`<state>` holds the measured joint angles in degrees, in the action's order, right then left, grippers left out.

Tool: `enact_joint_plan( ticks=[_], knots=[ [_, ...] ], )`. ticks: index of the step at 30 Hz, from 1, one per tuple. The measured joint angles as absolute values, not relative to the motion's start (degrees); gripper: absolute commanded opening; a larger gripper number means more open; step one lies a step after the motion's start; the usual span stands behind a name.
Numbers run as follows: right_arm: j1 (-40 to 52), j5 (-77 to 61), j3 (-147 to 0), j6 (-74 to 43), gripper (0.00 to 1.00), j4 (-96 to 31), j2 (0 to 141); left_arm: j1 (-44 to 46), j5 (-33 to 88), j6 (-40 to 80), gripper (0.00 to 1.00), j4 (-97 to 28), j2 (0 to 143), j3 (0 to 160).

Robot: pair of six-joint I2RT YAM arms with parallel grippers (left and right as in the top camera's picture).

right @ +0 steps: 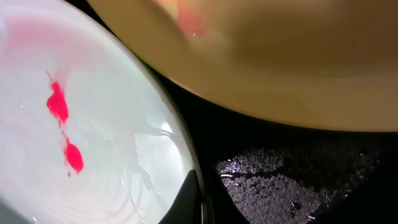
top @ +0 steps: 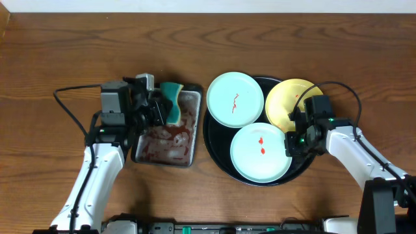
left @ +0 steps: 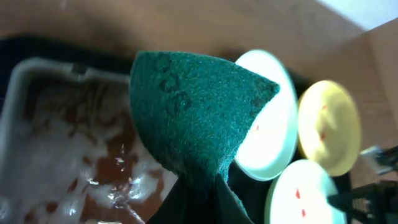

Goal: Clean dirty plates on tray and stack at the side

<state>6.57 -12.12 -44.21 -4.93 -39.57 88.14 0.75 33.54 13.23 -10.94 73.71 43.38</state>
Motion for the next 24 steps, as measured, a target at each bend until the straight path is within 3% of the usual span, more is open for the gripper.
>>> enact_joint_plan(
  ticks=[13,24],
  knots=[
    [6.6,-12.2,-44.2,-4.9,0.01,-39.6,88.1,13.4,15.0,11.9,0.08,-20.4,78.5,42.7],
    [6.6,-12.2,-44.2,-4.9,0.01,-39.6,88.1,19.8,11.7,13.9,0.07,-19.6,81.4,42.7]
  ],
)
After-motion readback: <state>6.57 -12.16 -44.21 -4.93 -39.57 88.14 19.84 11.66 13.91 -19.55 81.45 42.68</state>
